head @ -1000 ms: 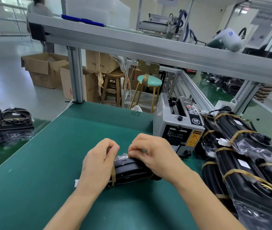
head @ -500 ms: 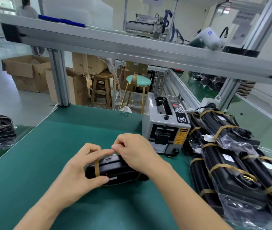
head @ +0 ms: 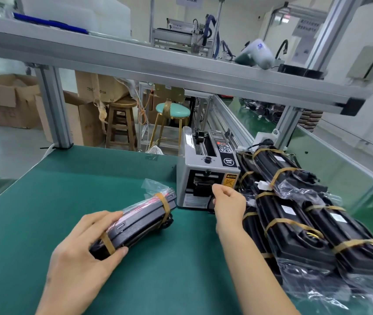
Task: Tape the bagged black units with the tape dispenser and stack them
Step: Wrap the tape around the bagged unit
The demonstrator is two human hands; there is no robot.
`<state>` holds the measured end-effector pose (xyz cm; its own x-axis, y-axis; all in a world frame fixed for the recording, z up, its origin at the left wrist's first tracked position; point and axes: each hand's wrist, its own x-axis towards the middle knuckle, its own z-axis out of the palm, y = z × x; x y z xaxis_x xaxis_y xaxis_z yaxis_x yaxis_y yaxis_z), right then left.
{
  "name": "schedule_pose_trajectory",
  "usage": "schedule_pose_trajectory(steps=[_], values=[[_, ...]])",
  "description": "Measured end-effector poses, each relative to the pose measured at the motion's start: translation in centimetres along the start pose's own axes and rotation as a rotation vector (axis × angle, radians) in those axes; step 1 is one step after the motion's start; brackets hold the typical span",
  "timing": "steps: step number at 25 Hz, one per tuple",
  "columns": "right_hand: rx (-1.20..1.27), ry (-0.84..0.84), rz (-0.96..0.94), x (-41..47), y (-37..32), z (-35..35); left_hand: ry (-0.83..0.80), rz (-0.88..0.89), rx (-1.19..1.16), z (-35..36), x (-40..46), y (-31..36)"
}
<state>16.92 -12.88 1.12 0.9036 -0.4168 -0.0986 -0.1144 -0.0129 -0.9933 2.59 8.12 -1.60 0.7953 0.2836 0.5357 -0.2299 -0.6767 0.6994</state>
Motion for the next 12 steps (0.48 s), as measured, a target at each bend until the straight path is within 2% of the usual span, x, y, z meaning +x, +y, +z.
schedule_pose_trajectory(steps=[12], values=[[0.153, 0.052, 0.107, 1.7, -0.1, 2.3, 0.021, -0.005, 0.003, 0.1, -0.1, -0.1]])
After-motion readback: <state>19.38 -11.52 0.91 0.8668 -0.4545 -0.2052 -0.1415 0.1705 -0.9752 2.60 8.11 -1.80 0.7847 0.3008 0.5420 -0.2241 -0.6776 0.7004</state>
